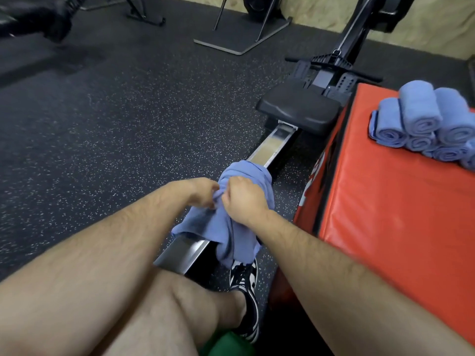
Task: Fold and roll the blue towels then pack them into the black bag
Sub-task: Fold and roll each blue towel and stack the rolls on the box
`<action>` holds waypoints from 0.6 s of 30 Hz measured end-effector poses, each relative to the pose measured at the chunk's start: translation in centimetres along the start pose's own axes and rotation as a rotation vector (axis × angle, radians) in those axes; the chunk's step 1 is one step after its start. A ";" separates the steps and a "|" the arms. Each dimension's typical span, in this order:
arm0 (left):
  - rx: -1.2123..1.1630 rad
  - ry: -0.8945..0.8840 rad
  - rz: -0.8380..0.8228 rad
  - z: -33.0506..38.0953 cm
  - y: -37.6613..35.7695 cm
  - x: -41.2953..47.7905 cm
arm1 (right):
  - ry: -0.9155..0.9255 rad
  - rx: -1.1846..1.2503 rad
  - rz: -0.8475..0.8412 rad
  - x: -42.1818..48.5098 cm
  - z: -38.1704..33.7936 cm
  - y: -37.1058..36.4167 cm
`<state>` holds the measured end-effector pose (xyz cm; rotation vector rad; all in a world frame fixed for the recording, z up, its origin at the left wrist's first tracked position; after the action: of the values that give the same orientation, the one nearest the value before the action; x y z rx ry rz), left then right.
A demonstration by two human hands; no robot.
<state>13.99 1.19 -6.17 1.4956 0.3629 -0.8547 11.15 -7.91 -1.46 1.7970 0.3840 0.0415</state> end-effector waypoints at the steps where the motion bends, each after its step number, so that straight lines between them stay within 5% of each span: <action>1: -0.074 -0.008 0.045 -0.2 0.7 -0.1 | 0.001 0.000 0.027 -0.1 0.4 1.0; 10: -0.313 -0.225 0.471 3.0 7.8 -3.6 | 0.066 0.445 -0.014 0.3 4.6 5.8; 13: -0.381 -0.332 0.576 4.2 9.8 -5.3 | 0.098 0.398 0.015 0.5 4.4 8.5; 18: -0.453 -0.261 0.505 3.2 10.0 -5.4 | 0.046 0.365 0.174 -0.4 6.0 14.1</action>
<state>16.32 -1.82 5.07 0.9733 -0.0248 -0.5068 15.44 -16.57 10.47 2.1902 0.2786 0.1422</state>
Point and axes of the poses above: each hand's wrist, its own x-axis towards the middle knuckle, its own y-axis out of the back of the hand, z = x × y, the point moved 10 cm from there along x, towards the middle knuckle, and after that the axes turned 13 degrees about -z, right-handed, at the moved point
